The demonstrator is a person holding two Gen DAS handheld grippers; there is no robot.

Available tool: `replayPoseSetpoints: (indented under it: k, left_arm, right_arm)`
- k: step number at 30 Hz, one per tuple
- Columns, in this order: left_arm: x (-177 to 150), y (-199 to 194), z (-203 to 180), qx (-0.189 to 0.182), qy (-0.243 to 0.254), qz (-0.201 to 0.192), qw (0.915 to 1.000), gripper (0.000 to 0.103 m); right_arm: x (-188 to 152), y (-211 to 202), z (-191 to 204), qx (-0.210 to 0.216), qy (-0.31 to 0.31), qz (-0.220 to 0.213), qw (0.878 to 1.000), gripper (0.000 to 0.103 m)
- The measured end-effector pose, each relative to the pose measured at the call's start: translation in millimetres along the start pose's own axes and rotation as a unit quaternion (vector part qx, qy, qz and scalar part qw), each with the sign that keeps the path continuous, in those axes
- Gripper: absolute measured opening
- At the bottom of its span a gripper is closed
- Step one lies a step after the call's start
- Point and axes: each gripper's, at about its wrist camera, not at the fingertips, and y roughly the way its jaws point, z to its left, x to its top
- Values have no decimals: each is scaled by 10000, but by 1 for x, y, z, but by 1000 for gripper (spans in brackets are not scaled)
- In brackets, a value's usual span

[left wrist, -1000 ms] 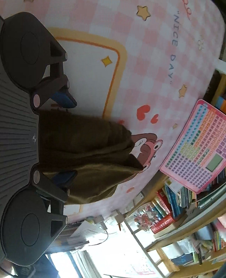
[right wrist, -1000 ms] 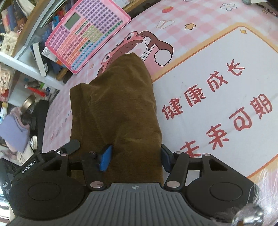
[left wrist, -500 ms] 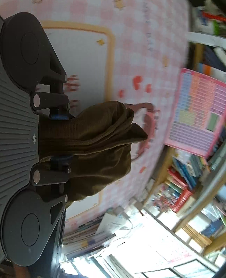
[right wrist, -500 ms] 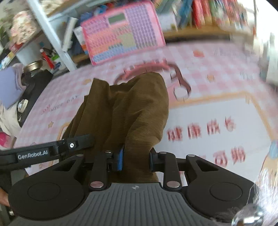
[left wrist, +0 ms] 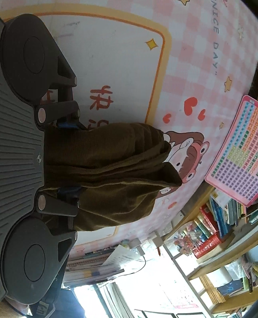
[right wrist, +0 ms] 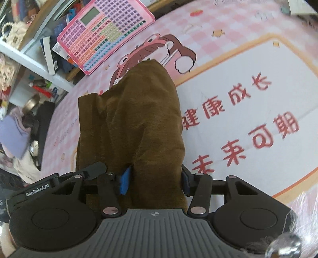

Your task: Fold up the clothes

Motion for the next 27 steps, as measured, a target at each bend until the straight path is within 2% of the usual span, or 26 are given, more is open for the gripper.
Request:
replayPoseSetpoints:
  k: [4,9,14,18,27]
  left_arm:
    - [-3,-4,-9,138,150,-113,9997,38]
    - [-7,-19,-23,160,401,-396,9983,36]
    - [-11,-34,-37,203,666,-694,9952,37]
    - [-16,-38,-47,371,785,-808,9929,37]
    - [-25,-33,-63,682,551,-1086,9902,37]
  right_arm:
    - [-4,-5,16,-72,-486,-147,9987,25]
    - [-14,-22,42,-267,-1345,-594,9888,24]
    - [-19,-34,50,-253,-1684,-860,9816,24]
    - [-17,-36,52,-225,-1834,-851,9791,24]
    - [-4,-37,41,60,-2201,-690,9730,24]
